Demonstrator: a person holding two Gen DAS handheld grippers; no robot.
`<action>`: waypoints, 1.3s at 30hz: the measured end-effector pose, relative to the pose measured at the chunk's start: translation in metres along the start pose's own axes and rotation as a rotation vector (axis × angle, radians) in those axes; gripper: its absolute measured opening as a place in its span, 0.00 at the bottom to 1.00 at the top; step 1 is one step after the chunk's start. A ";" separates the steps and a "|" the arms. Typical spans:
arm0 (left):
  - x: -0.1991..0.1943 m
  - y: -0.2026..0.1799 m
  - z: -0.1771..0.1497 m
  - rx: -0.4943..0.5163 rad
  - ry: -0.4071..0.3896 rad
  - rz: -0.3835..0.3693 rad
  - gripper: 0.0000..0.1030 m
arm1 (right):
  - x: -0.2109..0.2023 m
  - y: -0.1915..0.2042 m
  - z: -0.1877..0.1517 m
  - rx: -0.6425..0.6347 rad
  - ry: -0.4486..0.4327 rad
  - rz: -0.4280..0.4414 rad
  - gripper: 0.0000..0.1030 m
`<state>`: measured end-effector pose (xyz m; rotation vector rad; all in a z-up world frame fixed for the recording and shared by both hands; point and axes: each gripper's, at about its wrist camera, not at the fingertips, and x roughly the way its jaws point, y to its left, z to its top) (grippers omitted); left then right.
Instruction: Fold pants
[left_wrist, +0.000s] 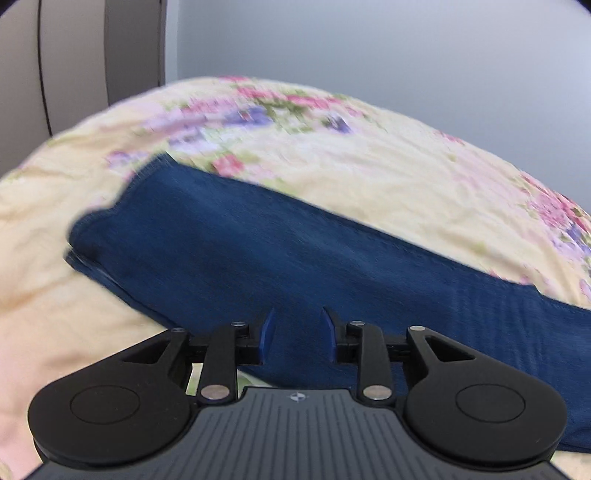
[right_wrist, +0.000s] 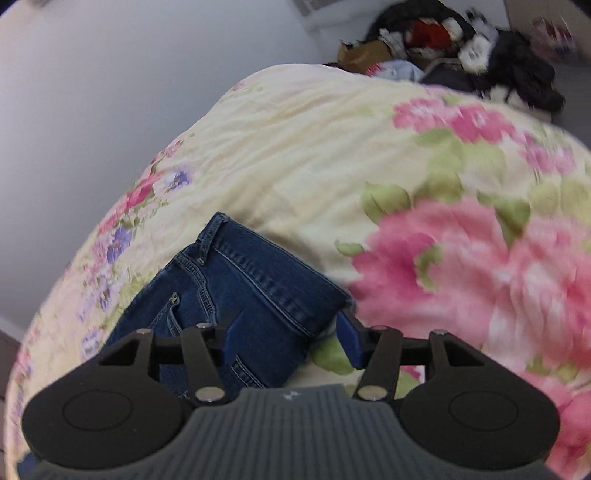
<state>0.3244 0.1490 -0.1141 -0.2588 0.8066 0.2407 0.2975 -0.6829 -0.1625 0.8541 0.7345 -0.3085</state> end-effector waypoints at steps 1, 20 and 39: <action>0.003 -0.005 -0.005 -0.003 0.016 -0.019 0.34 | 0.007 -0.013 -0.003 0.074 0.009 0.026 0.51; 0.021 -0.021 -0.015 0.100 0.101 0.023 0.40 | 0.039 -0.008 0.020 -0.025 -0.081 -0.015 0.28; -0.039 0.091 0.025 -0.010 0.085 0.060 0.54 | -0.011 0.200 -0.223 -0.920 0.152 0.108 0.20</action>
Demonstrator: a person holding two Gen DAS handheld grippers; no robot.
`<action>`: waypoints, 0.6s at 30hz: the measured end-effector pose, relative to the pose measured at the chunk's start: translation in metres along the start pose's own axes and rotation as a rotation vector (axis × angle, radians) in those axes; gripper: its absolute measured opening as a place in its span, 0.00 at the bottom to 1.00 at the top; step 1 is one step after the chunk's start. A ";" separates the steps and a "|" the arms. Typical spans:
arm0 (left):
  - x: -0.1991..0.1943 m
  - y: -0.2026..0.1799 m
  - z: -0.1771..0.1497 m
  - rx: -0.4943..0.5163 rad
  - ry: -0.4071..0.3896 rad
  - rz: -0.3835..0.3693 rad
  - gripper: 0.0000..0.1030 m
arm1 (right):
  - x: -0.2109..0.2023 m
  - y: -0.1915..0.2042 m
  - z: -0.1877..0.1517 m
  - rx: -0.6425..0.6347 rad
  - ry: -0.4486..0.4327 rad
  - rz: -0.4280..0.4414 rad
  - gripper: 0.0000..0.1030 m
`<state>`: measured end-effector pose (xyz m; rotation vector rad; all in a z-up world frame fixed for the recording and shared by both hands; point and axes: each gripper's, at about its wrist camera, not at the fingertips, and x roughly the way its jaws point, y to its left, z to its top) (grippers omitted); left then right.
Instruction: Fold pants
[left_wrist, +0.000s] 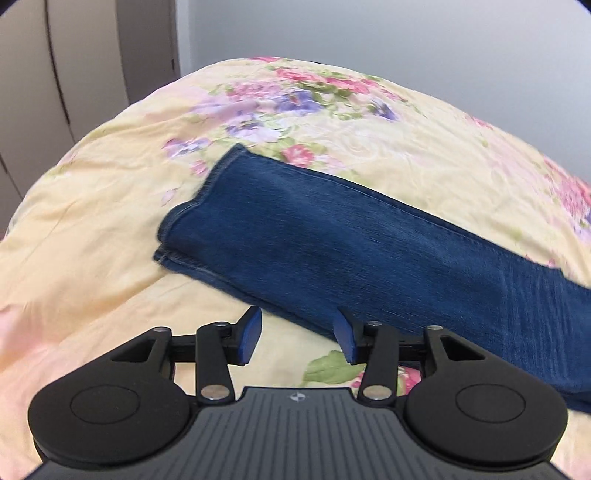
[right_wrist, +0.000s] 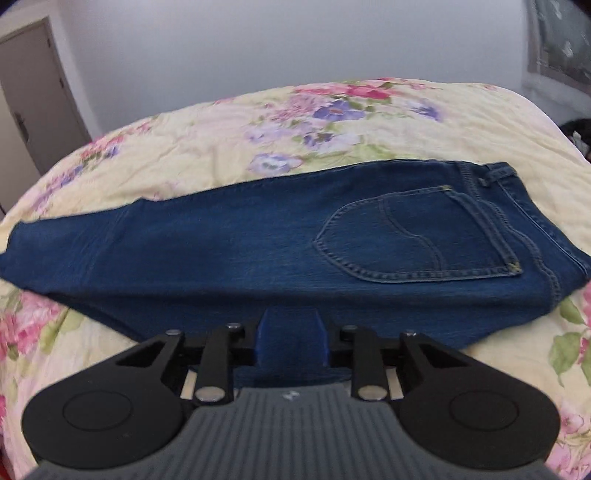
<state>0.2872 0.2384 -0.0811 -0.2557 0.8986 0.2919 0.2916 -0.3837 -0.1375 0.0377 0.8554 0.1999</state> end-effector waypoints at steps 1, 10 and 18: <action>0.000 0.010 0.000 -0.028 -0.002 -0.007 0.55 | 0.008 0.007 -0.005 -0.024 0.032 -0.024 0.18; 0.017 0.099 -0.020 -0.457 -0.041 -0.191 0.63 | 0.015 0.013 -0.013 -0.036 0.164 -0.089 0.16; 0.044 0.151 -0.043 -0.838 -0.090 -0.369 0.68 | 0.018 0.044 0.048 -0.067 0.057 -0.082 0.16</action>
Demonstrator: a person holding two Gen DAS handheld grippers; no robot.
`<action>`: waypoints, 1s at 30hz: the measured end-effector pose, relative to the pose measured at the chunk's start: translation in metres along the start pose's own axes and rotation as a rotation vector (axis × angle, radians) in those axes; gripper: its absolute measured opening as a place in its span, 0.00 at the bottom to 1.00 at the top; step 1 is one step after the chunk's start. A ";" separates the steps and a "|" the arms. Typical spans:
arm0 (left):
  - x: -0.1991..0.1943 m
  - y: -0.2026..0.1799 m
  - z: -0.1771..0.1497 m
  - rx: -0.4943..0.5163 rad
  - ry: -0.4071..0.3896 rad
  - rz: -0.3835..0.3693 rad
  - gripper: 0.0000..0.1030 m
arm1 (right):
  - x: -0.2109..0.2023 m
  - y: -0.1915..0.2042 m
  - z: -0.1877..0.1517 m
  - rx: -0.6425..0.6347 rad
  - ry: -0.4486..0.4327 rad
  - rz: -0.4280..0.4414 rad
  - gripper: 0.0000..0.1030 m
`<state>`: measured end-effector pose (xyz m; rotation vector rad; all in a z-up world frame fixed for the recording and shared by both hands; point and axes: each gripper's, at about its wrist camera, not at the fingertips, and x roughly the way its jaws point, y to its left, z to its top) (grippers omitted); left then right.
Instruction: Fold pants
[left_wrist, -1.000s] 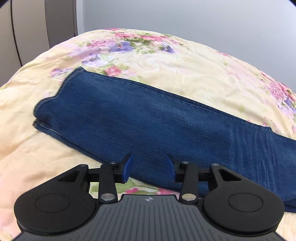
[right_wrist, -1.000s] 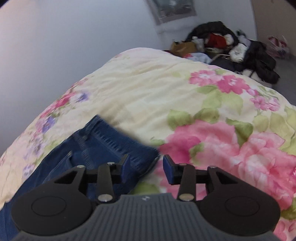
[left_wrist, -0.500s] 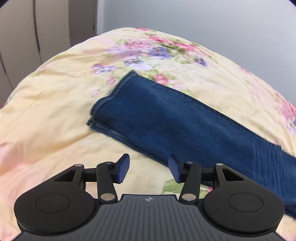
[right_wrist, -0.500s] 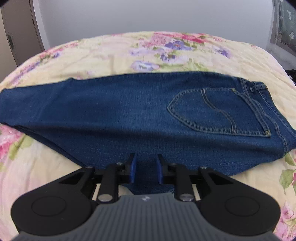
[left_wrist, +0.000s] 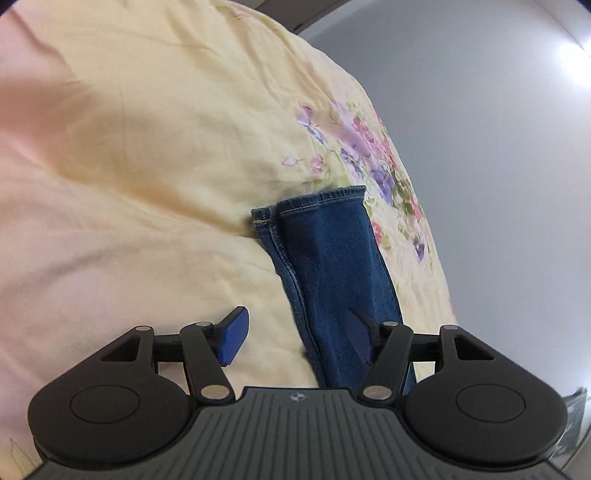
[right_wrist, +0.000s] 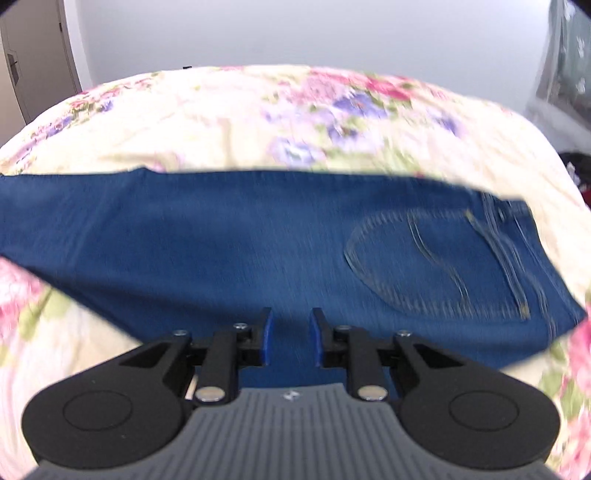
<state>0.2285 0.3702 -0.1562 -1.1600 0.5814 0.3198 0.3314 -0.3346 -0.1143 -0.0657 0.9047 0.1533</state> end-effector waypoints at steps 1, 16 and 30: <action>0.003 0.003 0.002 -0.007 -0.006 -0.009 0.68 | 0.007 0.006 0.008 0.001 0.003 0.008 0.16; 0.062 -0.035 0.004 0.304 -0.088 0.163 0.19 | 0.098 0.150 0.076 -0.105 0.023 0.216 0.13; 0.069 -0.025 0.008 0.315 -0.065 0.132 0.17 | 0.203 0.179 0.144 0.048 0.104 0.150 0.00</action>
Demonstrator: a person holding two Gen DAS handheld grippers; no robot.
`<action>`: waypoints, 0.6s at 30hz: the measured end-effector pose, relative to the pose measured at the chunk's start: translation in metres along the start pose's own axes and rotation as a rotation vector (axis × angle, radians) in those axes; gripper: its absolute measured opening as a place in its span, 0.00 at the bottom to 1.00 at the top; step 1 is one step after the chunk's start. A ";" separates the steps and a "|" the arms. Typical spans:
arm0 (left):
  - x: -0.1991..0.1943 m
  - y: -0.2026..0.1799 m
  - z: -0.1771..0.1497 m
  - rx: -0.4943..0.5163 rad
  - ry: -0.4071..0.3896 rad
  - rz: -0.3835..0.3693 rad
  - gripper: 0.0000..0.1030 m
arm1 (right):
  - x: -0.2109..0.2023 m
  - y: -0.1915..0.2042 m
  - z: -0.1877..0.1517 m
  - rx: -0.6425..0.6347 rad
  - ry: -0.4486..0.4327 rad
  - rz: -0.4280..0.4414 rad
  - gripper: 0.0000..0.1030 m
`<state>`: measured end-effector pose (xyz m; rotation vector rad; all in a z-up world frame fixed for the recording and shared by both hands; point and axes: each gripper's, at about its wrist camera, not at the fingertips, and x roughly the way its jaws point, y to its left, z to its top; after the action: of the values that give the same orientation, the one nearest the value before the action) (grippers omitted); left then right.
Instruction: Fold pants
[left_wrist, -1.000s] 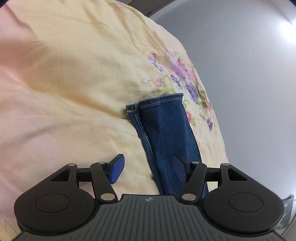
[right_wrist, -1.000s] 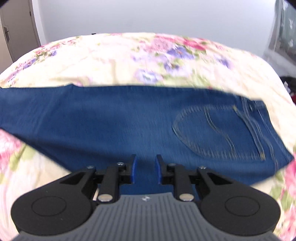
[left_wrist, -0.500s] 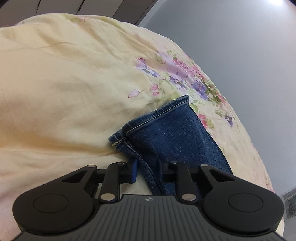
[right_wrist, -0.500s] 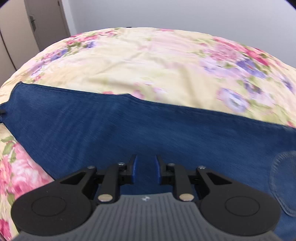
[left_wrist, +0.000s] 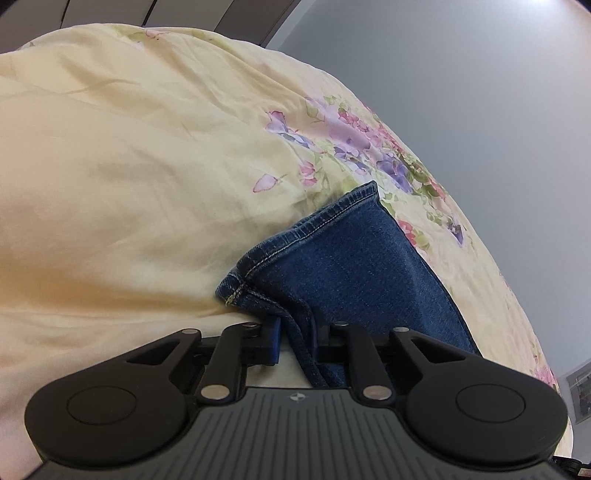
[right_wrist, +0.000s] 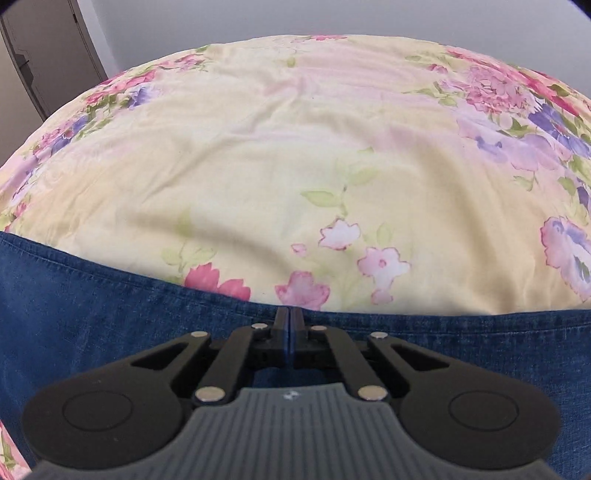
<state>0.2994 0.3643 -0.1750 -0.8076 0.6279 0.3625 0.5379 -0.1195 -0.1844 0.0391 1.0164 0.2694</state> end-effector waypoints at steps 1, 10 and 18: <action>0.000 0.000 0.000 -0.001 0.003 0.000 0.17 | -0.004 0.000 -0.001 0.009 0.002 -0.002 0.00; 0.002 -0.007 0.003 0.024 0.024 0.035 0.16 | -0.073 0.019 -0.073 -0.041 0.068 0.028 0.00; -0.004 -0.018 0.003 0.038 0.011 0.070 0.12 | -0.089 0.010 -0.131 -0.002 0.095 0.049 0.00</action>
<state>0.3072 0.3548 -0.1607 -0.7529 0.6724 0.4091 0.3812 -0.1430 -0.1775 0.0497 1.1101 0.3198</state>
